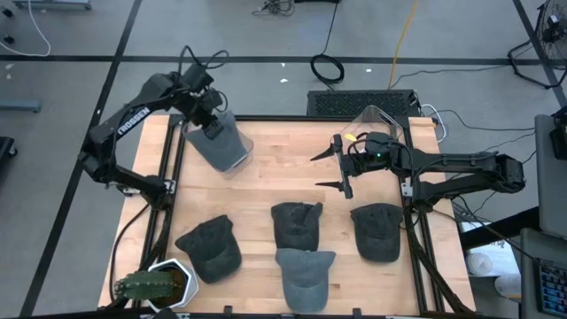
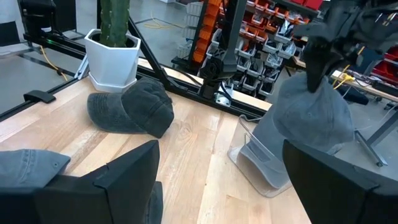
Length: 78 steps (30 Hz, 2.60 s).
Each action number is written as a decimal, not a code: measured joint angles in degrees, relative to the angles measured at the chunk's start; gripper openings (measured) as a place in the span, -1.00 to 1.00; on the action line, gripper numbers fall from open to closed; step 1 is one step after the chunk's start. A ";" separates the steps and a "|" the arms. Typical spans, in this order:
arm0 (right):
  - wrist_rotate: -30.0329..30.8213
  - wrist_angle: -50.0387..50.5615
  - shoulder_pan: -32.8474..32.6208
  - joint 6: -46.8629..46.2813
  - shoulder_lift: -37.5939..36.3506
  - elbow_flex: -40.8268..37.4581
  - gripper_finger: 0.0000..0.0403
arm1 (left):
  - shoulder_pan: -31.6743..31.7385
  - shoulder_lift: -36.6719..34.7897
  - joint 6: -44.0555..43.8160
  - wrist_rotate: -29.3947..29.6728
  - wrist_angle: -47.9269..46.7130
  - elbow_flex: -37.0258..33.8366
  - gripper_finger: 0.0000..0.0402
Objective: Pick & Place hat
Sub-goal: Put the left blue cap into the left transparent bin
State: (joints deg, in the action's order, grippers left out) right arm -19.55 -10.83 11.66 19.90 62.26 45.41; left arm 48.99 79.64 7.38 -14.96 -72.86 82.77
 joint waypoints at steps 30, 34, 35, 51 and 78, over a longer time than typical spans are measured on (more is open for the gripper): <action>0.02 0.00 0.00 -0.32 0.00 0.00 0.63 | -0.87 -1.73 -4.33 -5.86 5.73 -6.71 -0.85; 0.02 0.00 0.00 -0.33 0.00 0.00 0.63 | -0.24 -1.73 -4.95 -3.76 9.10 -11.12 -0.85; 0.02 0.00 -0.02 -0.33 0.00 0.00 0.63 | -0.13 -1.73 -5.54 -2.15 10.14 -12.02 -0.85; 0.17 0.00 0.00 -0.77 0.00 0.00 0.63 | -0.23 -1.73 -14.84 20.99 9.53 -14.74 -0.84; 0.20 0.00 -0.01 -1.20 0.00 0.00 0.63 | -0.22 -5.68 -17.19 27.51 2.60 -11.82 0.59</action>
State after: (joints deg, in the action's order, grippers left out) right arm -19.35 -10.83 11.65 18.70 62.26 45.41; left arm 48.77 73.96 -9.81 12.55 -70.26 70.95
